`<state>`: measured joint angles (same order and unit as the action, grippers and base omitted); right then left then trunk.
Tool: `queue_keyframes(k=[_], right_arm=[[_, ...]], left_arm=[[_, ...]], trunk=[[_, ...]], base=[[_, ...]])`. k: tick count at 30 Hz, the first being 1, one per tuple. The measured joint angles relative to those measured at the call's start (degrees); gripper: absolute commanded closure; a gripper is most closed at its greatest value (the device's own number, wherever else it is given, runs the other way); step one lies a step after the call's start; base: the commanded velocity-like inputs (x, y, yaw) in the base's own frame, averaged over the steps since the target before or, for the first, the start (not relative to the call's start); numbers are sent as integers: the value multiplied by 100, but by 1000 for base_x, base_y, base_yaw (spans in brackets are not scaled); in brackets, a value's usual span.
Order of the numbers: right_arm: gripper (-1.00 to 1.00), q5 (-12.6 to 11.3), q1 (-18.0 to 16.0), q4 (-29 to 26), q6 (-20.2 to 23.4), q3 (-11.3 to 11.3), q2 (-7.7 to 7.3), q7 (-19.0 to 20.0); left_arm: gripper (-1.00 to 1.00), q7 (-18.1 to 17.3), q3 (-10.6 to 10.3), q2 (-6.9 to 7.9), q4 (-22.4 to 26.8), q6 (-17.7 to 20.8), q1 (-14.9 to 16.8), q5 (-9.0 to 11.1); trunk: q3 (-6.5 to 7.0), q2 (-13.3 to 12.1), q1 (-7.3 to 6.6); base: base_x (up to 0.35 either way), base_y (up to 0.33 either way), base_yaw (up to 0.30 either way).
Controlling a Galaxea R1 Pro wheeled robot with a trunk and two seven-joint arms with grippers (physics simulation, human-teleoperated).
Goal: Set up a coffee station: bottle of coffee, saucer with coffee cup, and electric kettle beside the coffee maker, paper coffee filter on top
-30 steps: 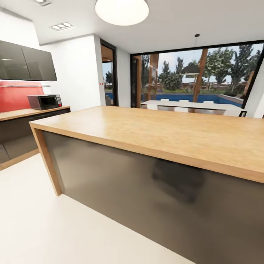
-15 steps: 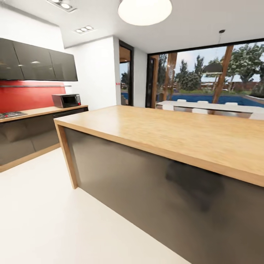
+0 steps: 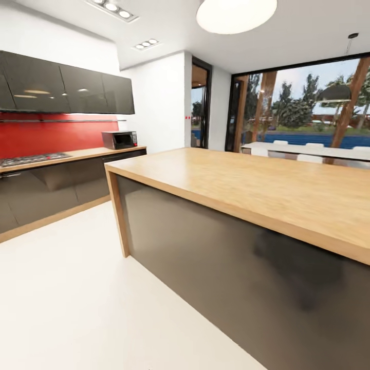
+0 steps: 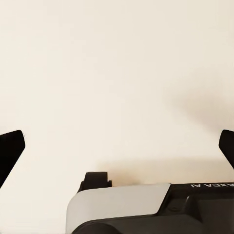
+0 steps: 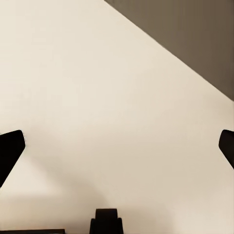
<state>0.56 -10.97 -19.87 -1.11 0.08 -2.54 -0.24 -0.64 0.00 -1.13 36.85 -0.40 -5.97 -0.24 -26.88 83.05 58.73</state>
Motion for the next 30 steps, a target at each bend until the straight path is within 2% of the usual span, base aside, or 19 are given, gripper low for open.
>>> queue_keyframes(k=[8,14,30], right_arm=[[-100,0,0,0,0,0,0,0],[-100,-7,9,213,-6,0,-70,20],[-100,-15,9,269,16,-2,-52,28]], left_arm=[[-100,0,0,-1,0,0,0,0],[-100,0,0,-8,-1,0,0,-1],[-100,-15,-14,-14,-38,-73,0,12]], trunk=[[0,0,0],[0,0,0],[0,0,0]], base=[[0,0,249],[0,0,22],[0,0,20]])
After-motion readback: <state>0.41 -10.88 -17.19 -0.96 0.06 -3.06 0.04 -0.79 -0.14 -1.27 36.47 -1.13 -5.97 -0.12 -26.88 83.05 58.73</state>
